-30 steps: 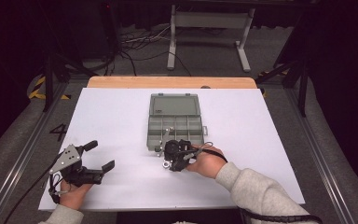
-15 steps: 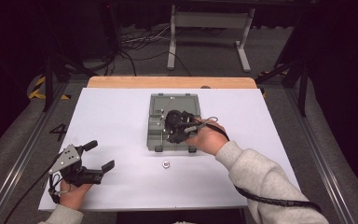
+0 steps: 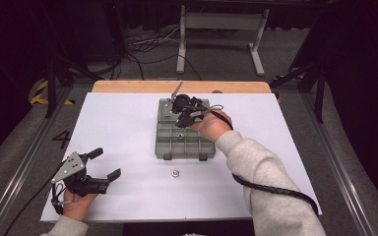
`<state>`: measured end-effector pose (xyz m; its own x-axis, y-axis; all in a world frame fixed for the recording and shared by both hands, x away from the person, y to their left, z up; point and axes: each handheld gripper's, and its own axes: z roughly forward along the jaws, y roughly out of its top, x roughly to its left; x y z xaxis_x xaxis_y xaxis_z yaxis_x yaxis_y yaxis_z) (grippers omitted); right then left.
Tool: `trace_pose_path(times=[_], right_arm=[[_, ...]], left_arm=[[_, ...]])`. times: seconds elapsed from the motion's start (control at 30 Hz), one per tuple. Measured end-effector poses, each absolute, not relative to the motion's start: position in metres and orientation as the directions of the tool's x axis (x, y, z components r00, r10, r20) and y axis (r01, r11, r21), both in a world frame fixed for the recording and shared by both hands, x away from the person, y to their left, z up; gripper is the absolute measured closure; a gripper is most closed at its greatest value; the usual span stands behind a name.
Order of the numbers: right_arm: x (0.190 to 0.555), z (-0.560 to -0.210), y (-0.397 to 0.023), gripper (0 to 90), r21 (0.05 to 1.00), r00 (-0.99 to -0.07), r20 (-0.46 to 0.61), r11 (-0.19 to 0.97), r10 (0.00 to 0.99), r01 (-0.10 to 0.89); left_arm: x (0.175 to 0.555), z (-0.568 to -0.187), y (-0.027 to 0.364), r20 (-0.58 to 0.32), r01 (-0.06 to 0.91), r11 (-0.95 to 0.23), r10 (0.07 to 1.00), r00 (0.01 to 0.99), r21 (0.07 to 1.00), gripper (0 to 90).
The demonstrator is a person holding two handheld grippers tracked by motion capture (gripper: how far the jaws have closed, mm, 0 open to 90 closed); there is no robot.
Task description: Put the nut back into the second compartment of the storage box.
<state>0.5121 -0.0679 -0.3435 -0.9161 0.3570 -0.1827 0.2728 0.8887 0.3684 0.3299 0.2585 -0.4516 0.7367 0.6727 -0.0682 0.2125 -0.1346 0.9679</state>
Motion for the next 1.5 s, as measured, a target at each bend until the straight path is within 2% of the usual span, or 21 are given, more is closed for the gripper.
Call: trace_pose_path(times=[0.1, 0.4, 0.63, 0.77, 0.83, 0.97, 1.1, 1.23, 1.5], right_arm=[[0.524, -0.357, -0.066, 69.7, 0.372, -0.905, -0.175, 0.877, 0.389, 0.305], [0.532, -0.391, -0.060, 69.6, 0.328, -0.913, -0.151, 0.890, 0.379, 0.316], [0.534, -0.403, -0.059, 68.8, 0.317, -0.913, -0.138, 0.890, 0.384, 0.326], [0.531, -0.391, -0.062, 53.2, 0.339, -0.904, -0.157, 0.882, 0.397, 0.329], [0.529, -0.381, -0.066, 40.1, 0.354, -0.891, -0.177, 0.871, 0.419, 0.339], [0.521, -0.361, -0.073, 23.8, 0.398, -0.884, -0.174, 0.852, 0.434, 0.340], [0.508, -0.342, -0.078, 12.6, 0.426, -0.890, -0.176, 0.848, 0.420, 0.315], [0.487, -0.326, -0.080, 9.3, 0.437, -0.909, -0.181, 0.859, 0.375, 0.267], [0.443, -0.319, -0.081, 11.9, 0.438, -0.944, -0.170, 0.880, 0.284, 0.186]], left_arm=[[0.331, -0.452, 0.257, -0.068, 0.214, -0.136, 0.673, 0.737, 0.967, 0.1], [0.331, -0.453, 0.257, -0.068, 0.214, -0.139, 0.670, 0.739, 0.967, 0.1], [0.331, -0.453, 0.257, -0.070, 0.215, -0.137, 0.669, 0.740, 0.967, 0.1], [0.331, -0.453, 0.257, -0.072, 0.217, -0.135, 0.668, 0.740, 0.967, 0.1], [0.331, -0.453, 0.256, -0.071, 0.215, -0.135, 0.669, 0.740, 0.967, 0.1], [0.332, -0.453, 0.256, -0.073, 0.216, -0.132, 0.670, 0.738, 0.967, 0.1], [0.332, -0.453, 0.256, -0.077, 0.218, -0.129, 0.670, 0.739, 0.967, 0.1], [0.332, -0.453, 0.255, -0.079, 0.223, -0.133, 0.668, 0.740, 0.966, 0.1], [0.332, -0.453, 0.254, -0.073, 0.219, -0.137, 0.667, 0.741, 0.966, 0.1]])
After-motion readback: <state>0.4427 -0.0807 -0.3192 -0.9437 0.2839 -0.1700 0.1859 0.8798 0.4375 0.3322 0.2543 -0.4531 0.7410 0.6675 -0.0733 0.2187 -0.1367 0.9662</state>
